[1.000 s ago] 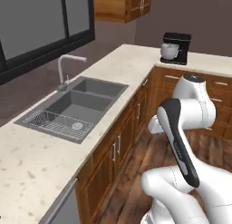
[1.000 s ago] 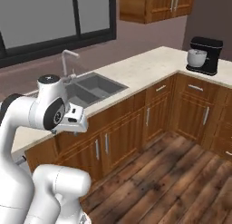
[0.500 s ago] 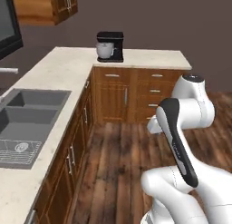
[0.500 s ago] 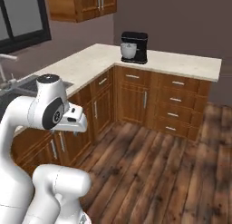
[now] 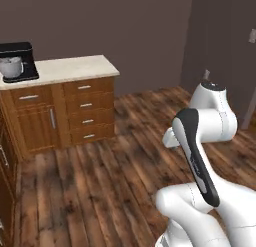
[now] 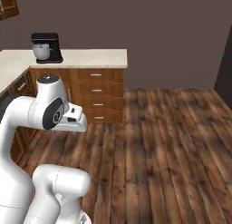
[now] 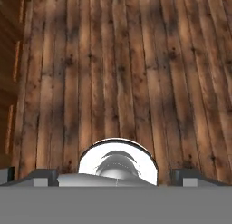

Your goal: Navigate to the toaster.

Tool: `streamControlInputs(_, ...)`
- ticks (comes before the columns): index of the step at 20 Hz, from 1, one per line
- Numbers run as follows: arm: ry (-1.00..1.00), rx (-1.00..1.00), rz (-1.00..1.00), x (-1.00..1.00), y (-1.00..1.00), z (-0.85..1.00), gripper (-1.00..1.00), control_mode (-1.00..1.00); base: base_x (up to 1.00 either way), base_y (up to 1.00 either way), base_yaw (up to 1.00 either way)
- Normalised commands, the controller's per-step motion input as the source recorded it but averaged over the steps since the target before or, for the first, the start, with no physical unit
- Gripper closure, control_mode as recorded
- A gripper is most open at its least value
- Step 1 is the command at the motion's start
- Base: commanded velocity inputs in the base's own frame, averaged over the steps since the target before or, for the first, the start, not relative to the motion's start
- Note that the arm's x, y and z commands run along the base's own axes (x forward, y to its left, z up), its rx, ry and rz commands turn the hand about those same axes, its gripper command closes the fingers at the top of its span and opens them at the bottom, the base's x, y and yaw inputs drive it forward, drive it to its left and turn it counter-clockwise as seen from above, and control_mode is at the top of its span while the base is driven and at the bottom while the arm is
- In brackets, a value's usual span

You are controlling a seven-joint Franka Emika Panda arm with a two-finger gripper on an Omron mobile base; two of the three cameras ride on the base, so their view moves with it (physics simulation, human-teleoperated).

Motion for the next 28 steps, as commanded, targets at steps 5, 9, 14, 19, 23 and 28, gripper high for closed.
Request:
streamControlInputs(5,0.00,0.00,0.00,0.00,0.00,0.00,-1.00,1.00,0.05,-0.58,-0.71)
streamControlInputs(9,0.00,0.00,0.00,0.00,0.00,0.00,-1.00,1.00,0.04,-0.66,-0.67)
streamControlInputs(14,0.00,0.00,0.00,0.00,0.00,0.00,-1.00,1.00,0.13,-0.75,-0.64)
streamControlInputs(19,0.00,0.00,0.00,0.00,0.00,0.00,-1.00,1.00,0.29,-0.63,-0.56)
streamControlInputs(23,0.00,0.00,0.00,0.00,0.00,0.00,-1.00,1.00,0.46,-0.46,-0.49)
streamControlInputs(28,0.00,0.00,0.00,0.00,0.00,0.00,-1.00,1.00,0.58,-0.30,-0.45)
